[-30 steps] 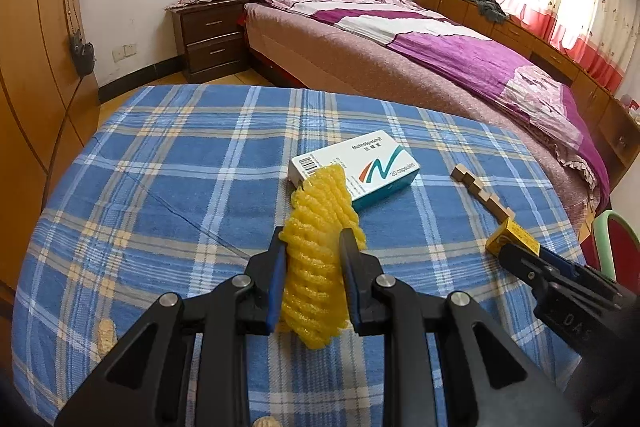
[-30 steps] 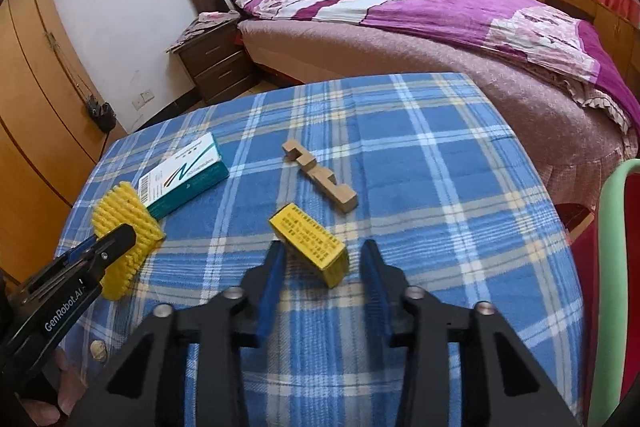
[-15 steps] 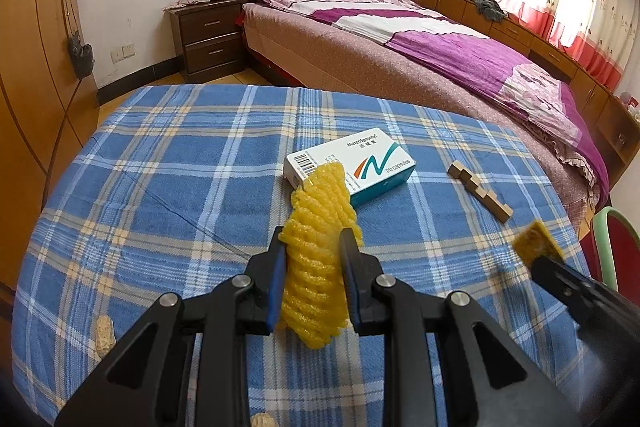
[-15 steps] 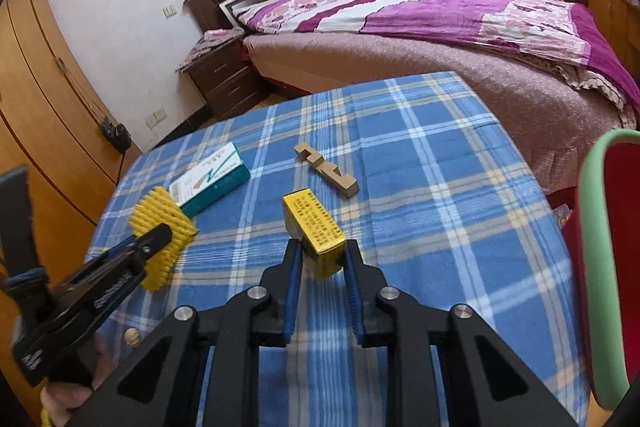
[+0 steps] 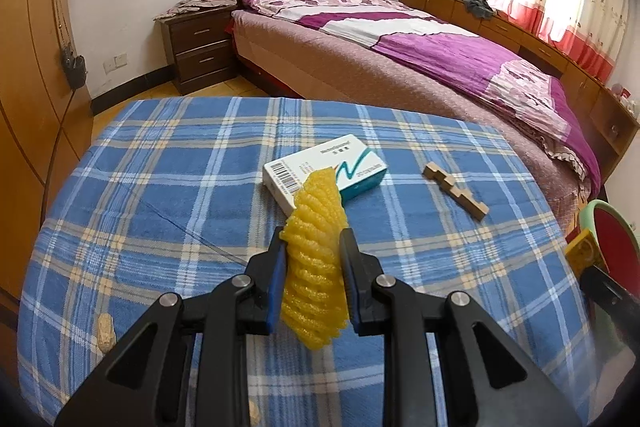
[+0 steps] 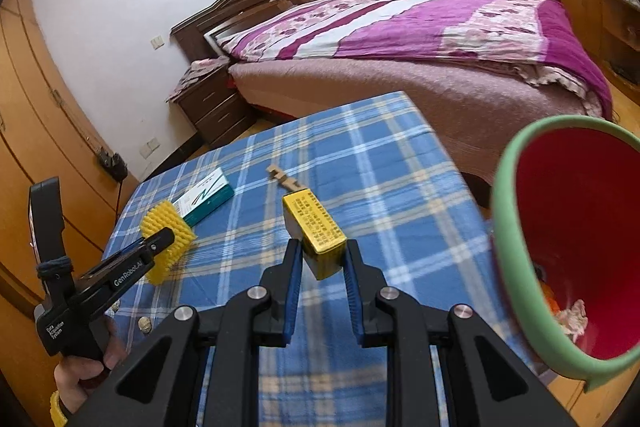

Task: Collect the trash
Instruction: 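Carry the foam net and yellow box over the red bucket and open both tools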

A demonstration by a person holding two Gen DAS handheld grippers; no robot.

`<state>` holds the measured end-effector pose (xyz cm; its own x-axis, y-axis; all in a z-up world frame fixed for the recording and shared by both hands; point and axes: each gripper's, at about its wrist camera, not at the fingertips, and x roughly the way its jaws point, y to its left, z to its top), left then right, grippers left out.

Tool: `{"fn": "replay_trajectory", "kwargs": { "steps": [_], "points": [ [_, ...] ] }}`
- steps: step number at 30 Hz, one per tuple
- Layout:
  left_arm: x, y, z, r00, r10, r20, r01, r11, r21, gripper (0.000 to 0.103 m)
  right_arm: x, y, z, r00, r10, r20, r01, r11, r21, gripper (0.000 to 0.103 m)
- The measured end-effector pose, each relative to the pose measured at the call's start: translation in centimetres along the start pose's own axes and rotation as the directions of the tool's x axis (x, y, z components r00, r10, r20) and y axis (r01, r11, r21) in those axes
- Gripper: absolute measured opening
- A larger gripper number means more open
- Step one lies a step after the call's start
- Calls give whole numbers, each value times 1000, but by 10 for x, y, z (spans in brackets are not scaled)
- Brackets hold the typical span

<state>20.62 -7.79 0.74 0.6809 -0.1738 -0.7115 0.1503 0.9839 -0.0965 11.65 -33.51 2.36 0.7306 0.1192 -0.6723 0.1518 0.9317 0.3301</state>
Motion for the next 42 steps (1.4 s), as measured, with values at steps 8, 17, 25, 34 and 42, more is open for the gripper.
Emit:
{"fn": "replay_trajectory", "kwargs": {
  "steps": [8, 17, 25, 34, 42],
  "points": [
    [-23, -26, 3, 1000, -21, 17, 20, 999, 47, 25, -30, -36, -4, 999, -24, 32, 22, 997, 74, 23],
    [-46, -68, 3, 997, -72, 31, 68, 992, 107, 25, -69, -68, -7, 994, -54, 96, 40, 990, 135, 23],
    [-59, -110, -6, 990, -138, 12, 134, 978, 160, 25, -96, -101, -15, 987, -100, 128, 72, 976, 205, 23],
    [-63, -155, -15, 973, -227, -51, 233, 948, 216, 25, -116, -141, -25, 966, -227, 128, 185, 944, 273, 23],
    [-62, -193, -24, 953, -287, -98, 303, 915, 266, 25, -121, -173, -35, 949, -300, 100, 257, 915, 312, 23]
  ]
}}
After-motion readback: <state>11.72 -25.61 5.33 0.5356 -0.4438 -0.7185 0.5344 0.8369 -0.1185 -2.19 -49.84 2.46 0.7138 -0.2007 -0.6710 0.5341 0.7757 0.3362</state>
